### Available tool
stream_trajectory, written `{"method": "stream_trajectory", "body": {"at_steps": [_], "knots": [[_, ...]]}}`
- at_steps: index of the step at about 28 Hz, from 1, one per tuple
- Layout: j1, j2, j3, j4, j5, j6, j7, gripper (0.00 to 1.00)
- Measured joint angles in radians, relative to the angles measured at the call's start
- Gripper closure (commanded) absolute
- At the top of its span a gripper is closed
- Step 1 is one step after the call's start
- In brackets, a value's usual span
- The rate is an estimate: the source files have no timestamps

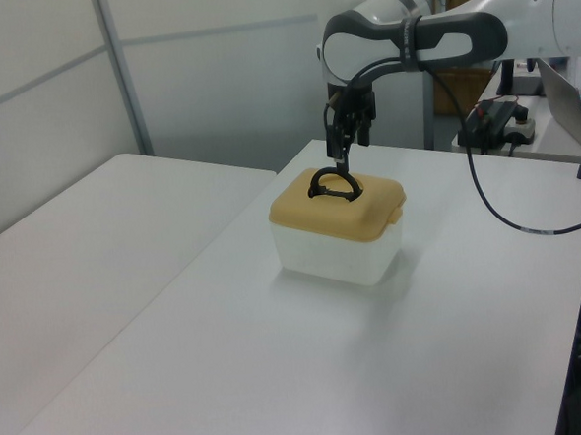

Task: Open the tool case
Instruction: 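Lower the gripper toward the black handle on the tan lid, then close the gripper around the black lid handle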

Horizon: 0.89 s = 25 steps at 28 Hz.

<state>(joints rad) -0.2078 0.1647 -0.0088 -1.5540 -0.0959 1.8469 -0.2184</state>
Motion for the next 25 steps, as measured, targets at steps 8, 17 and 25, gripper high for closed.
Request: {"method": "stream_trajectory", "body": {"at_steps": [8,17,25], "knots": [[-0.034,0.051,0.000,-0.001,0.000,0.113,-0.031,0.00],[-0.032,0.104,0.004,-0.001,0.000,0.174,-0.031,0.00],[-0.025,0.126,0.007,-0.001,0.002,0.207,-0.031,0.53]]}}
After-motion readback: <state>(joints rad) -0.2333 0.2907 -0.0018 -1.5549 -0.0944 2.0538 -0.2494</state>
